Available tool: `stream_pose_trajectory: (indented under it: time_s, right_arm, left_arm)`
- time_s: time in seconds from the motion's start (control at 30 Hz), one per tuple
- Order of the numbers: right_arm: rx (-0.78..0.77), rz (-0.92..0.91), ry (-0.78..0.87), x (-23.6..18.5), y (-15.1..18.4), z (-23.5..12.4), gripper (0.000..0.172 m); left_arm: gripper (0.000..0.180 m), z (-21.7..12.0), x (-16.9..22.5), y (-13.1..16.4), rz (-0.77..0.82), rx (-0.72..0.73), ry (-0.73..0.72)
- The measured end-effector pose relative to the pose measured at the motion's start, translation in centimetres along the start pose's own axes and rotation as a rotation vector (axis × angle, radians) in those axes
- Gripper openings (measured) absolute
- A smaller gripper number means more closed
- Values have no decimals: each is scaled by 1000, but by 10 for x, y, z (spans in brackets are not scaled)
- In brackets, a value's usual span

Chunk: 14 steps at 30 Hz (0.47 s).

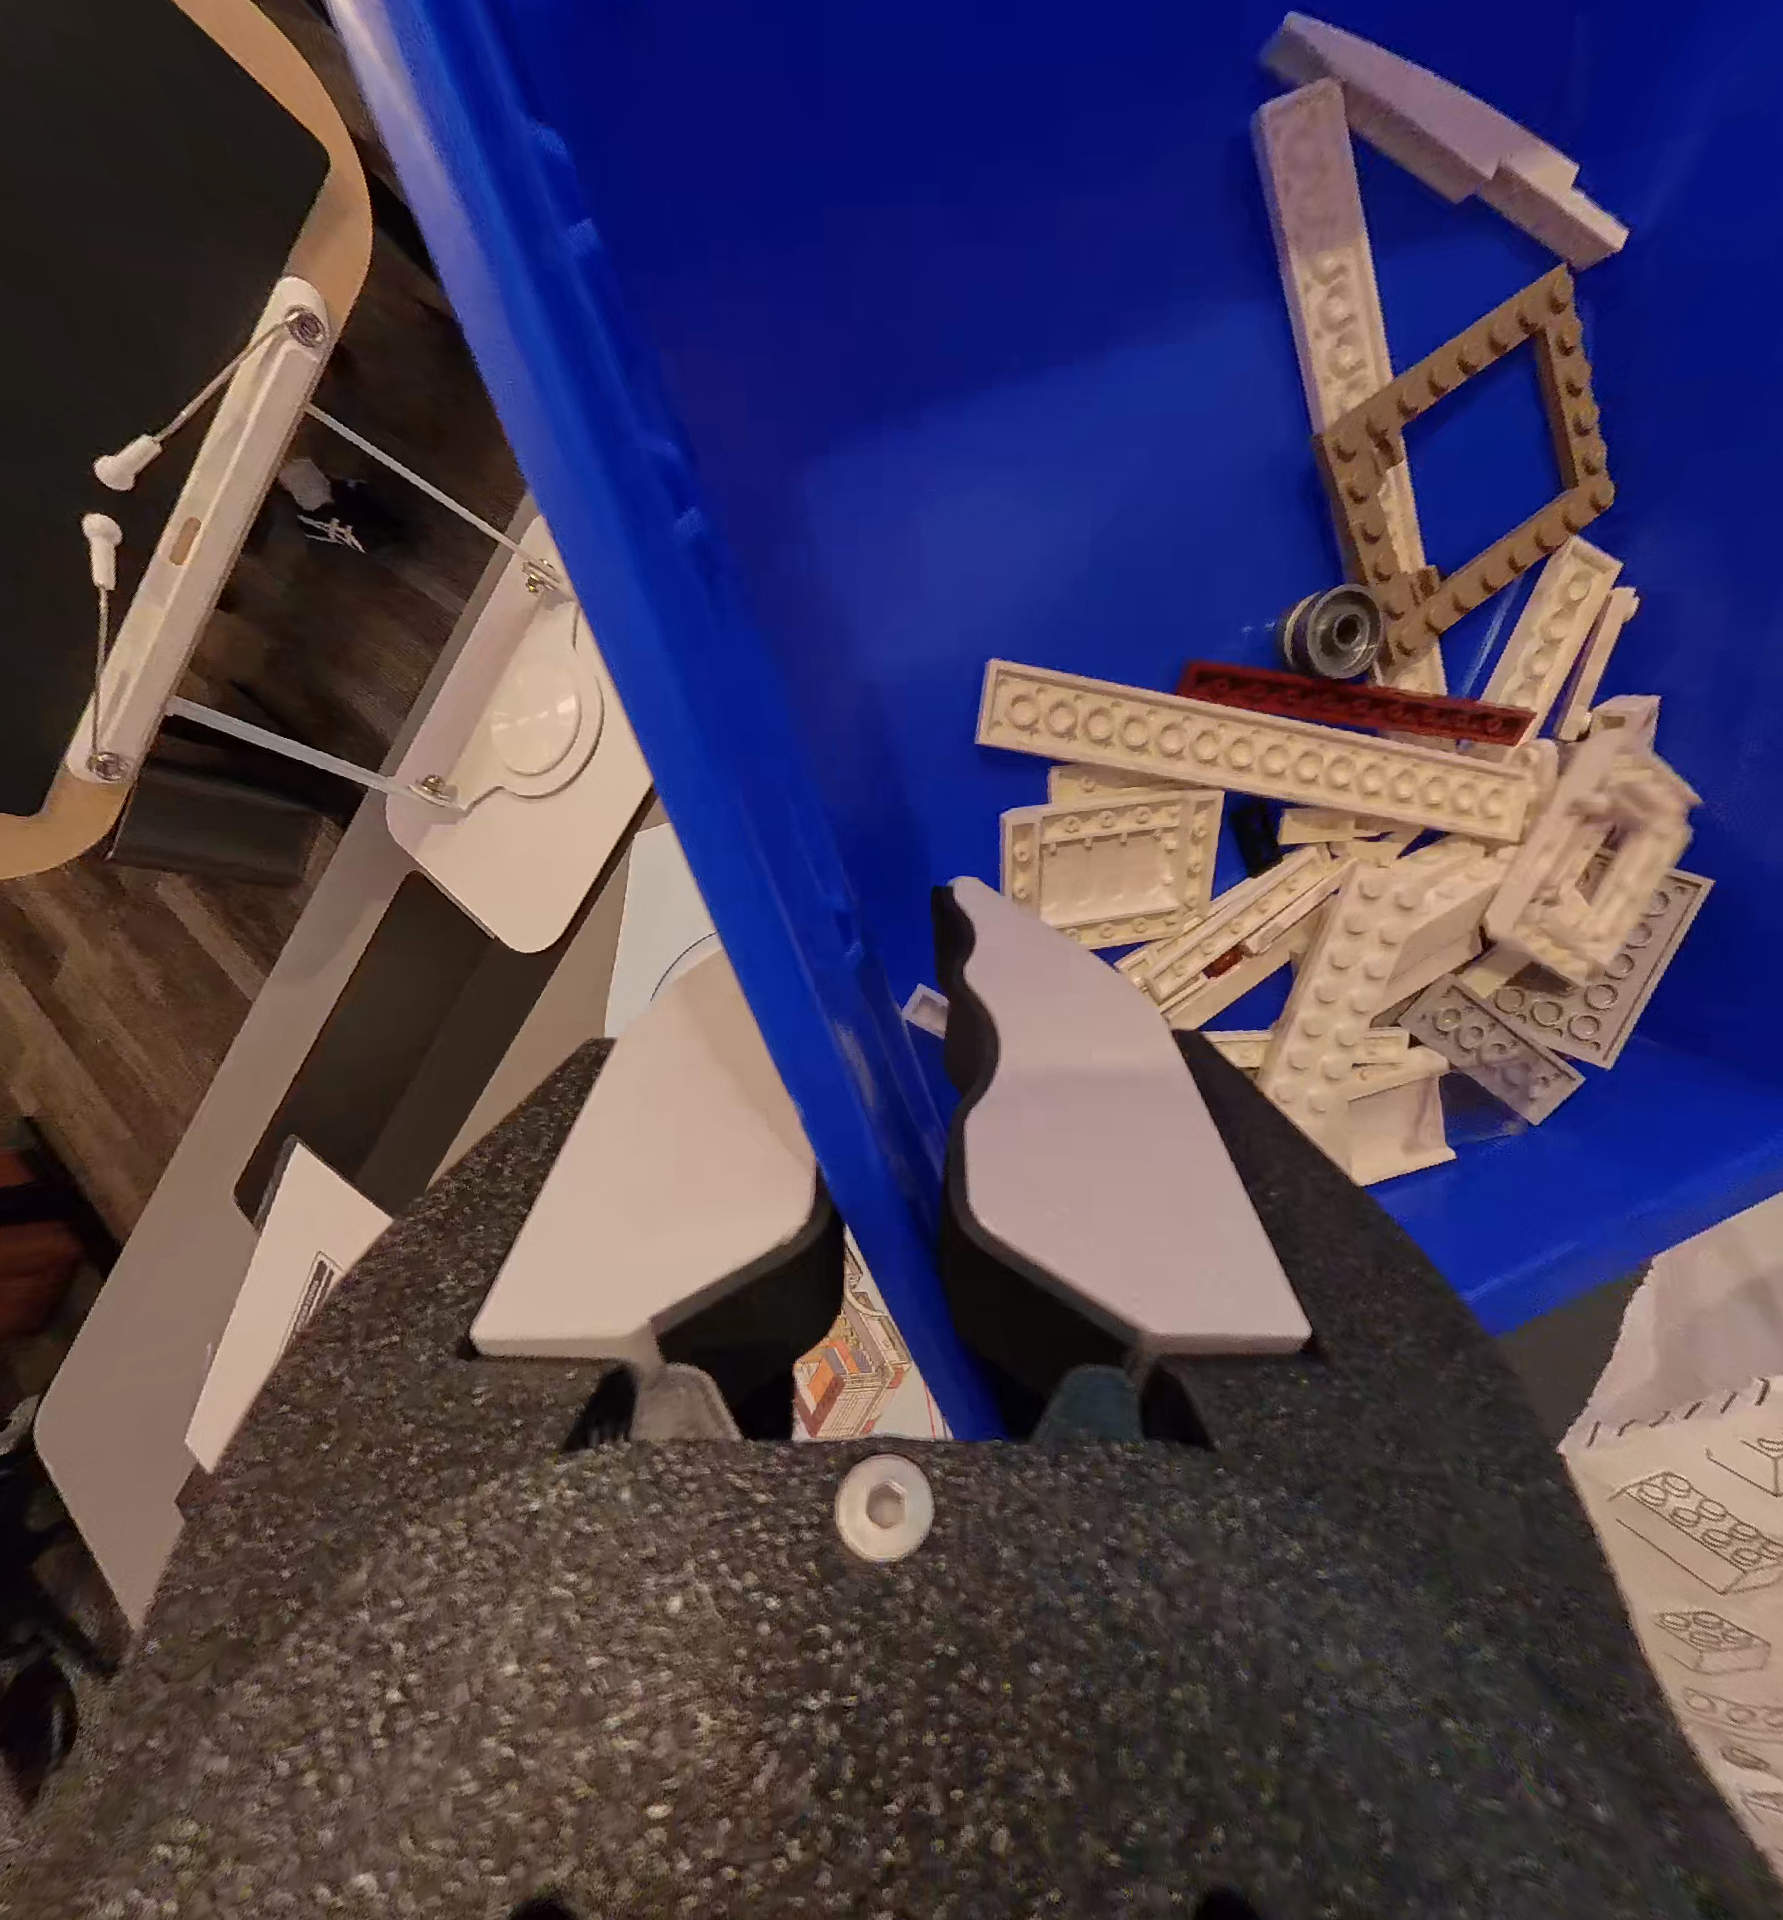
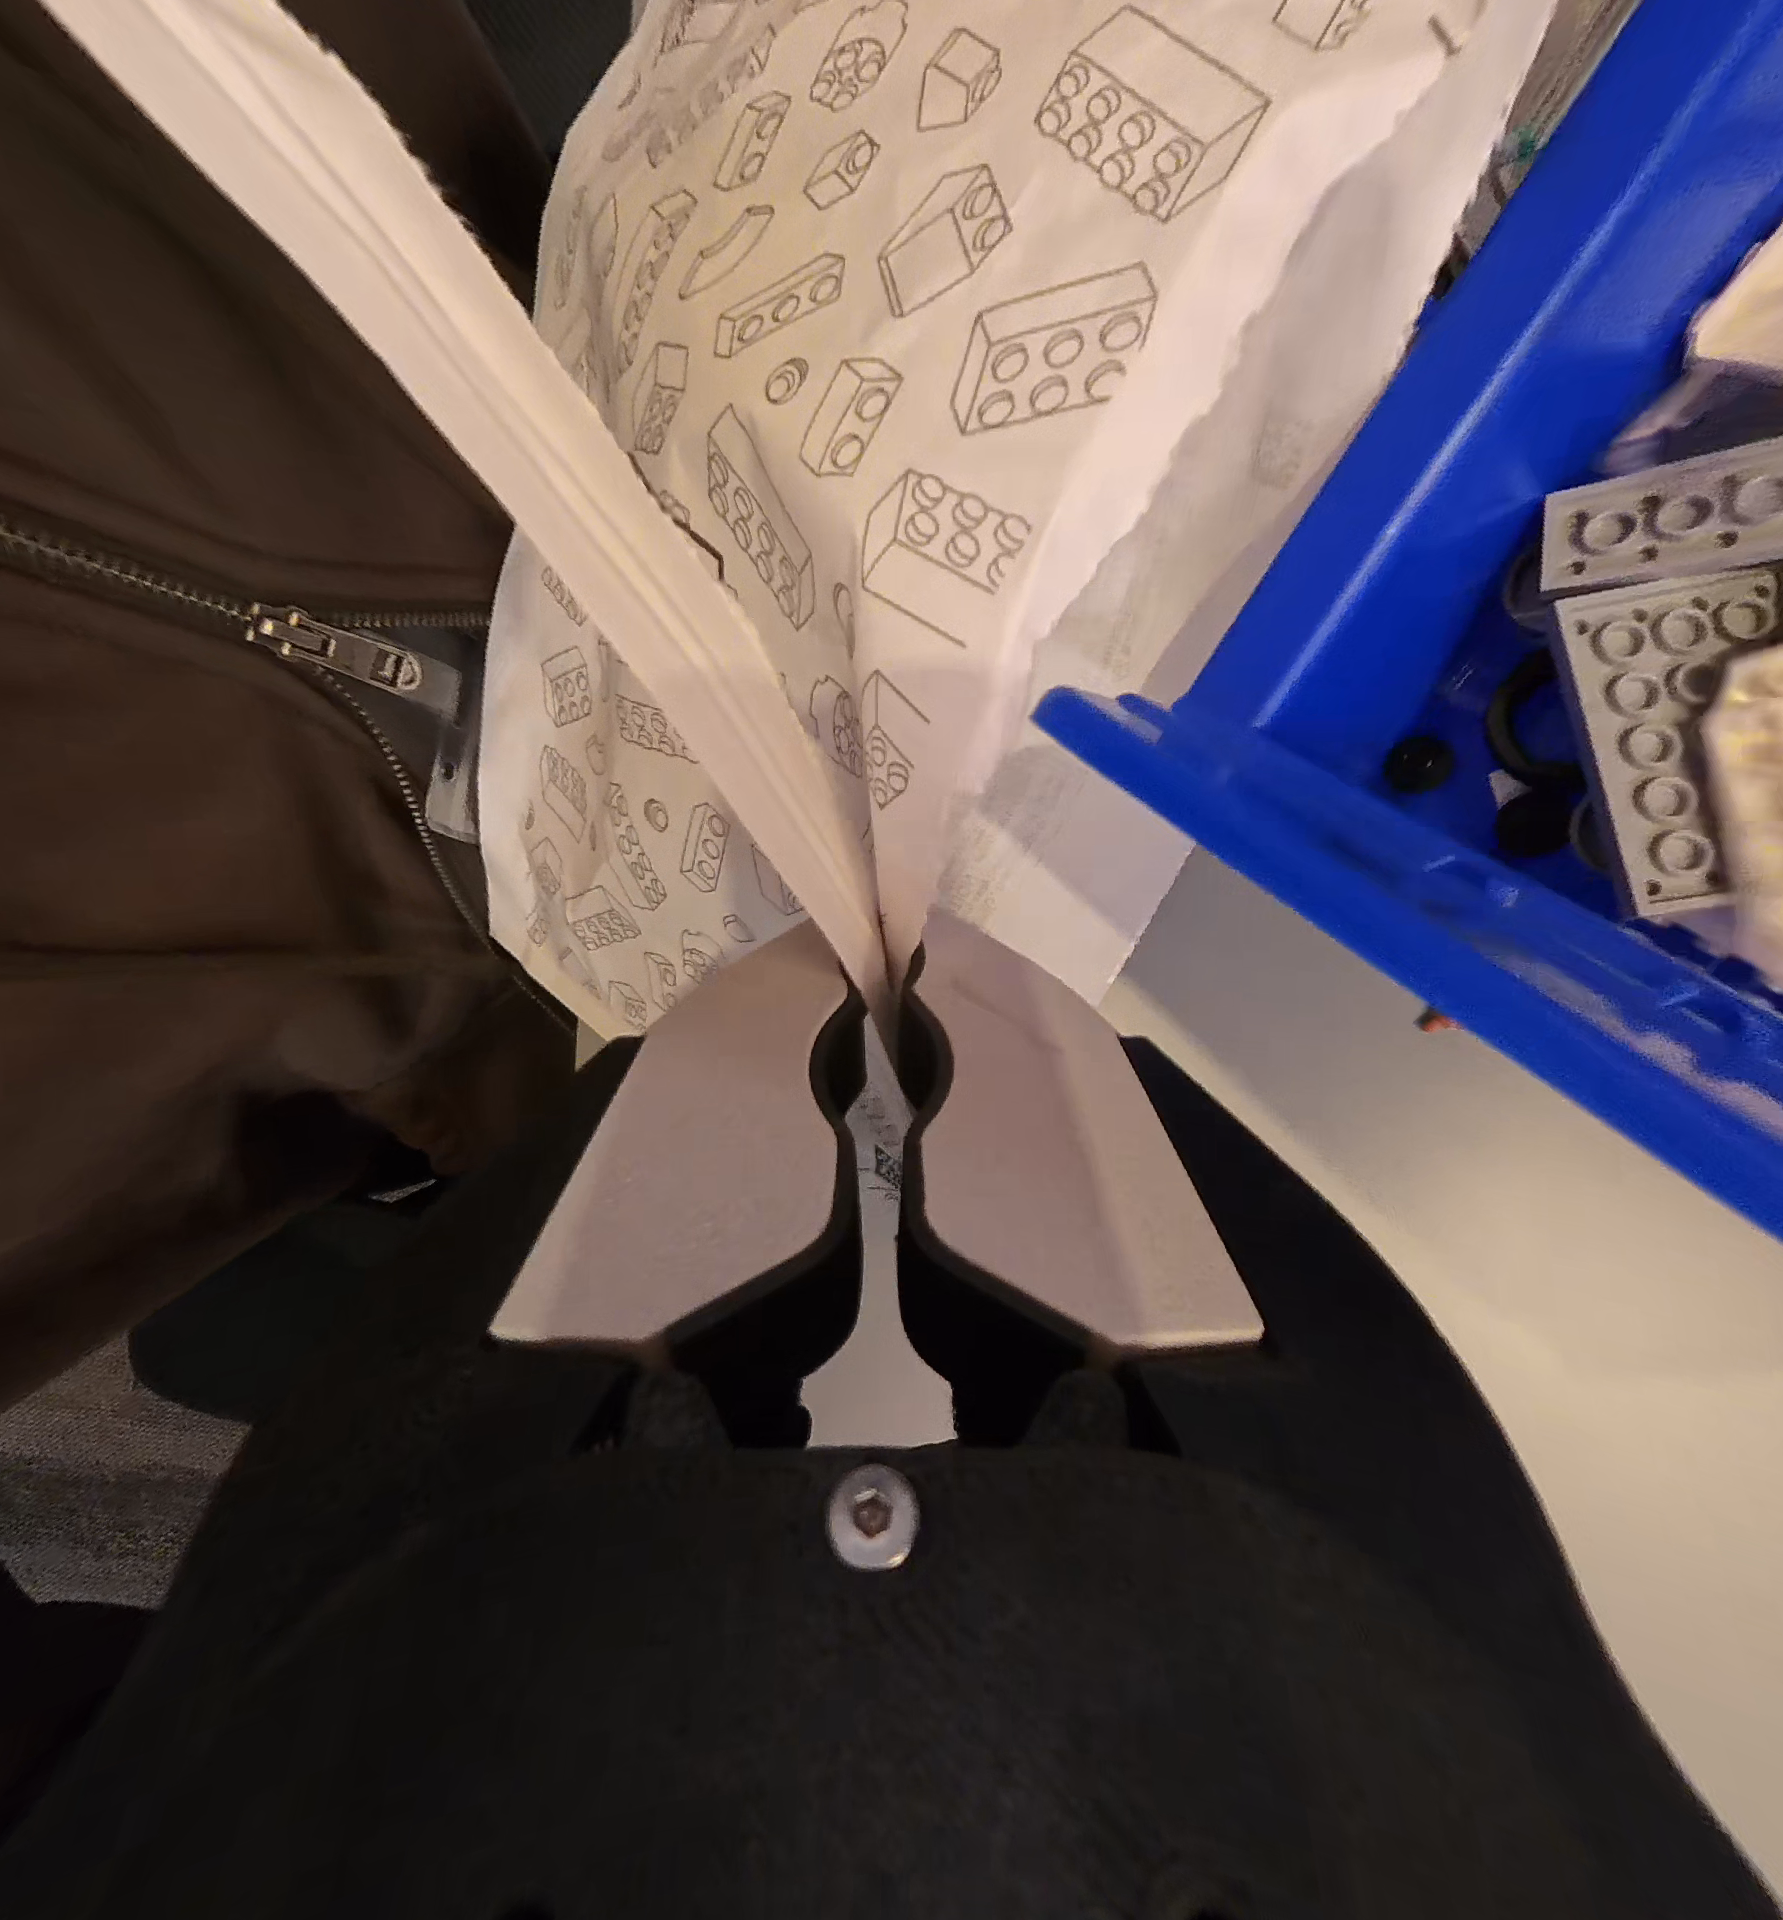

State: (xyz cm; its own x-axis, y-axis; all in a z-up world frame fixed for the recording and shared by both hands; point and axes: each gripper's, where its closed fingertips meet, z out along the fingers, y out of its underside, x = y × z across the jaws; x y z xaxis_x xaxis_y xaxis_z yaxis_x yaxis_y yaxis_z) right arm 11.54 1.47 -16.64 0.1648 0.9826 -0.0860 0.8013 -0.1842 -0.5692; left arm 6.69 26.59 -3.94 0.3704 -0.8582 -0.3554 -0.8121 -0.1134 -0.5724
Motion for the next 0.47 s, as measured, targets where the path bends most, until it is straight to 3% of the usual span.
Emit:
stream_pose_trajectory:
  time_s: [0.47]
  right_arm:
    - [74,-14,-34,-1,-18,2,1]
  left_arm:
    - [16,-24,13,-1,197,65,-159]
